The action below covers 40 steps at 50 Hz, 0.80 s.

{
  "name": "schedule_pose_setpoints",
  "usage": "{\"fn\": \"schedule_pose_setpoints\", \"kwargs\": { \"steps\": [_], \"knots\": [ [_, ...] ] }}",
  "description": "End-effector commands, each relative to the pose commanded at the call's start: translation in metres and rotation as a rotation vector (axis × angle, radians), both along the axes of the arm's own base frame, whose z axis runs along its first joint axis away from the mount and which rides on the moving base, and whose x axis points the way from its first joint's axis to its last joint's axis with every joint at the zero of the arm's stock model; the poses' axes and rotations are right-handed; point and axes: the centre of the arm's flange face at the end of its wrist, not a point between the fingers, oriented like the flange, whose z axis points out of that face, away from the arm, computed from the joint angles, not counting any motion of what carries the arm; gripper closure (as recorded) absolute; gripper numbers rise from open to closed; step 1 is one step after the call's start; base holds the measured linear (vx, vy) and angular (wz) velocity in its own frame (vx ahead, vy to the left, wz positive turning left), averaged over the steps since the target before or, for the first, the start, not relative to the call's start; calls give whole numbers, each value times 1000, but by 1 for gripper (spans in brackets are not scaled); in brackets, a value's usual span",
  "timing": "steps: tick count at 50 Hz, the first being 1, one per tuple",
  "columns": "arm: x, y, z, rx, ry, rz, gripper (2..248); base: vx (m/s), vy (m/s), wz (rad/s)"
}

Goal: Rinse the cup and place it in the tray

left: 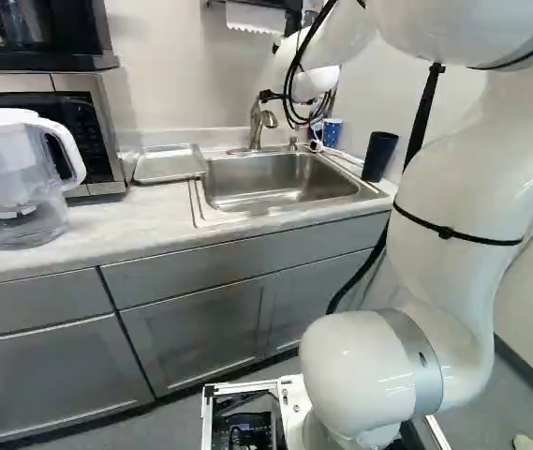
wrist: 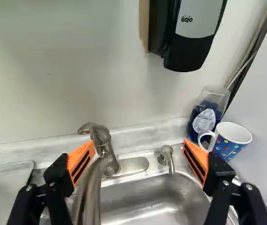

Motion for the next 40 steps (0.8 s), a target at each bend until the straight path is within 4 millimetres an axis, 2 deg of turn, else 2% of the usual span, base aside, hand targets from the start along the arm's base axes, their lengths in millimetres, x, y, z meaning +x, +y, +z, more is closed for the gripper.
{"fn": "schedule_pose_setpoints", "kwargs": {
  "steps": [26, 40],
  "knots": [
    [38, 12, -6, -1, 31, 19, 3, 0, 0, 0],
    [51, 16, -7, -1, 27, 25, 3, 0, 0, 0]
  ]
}}
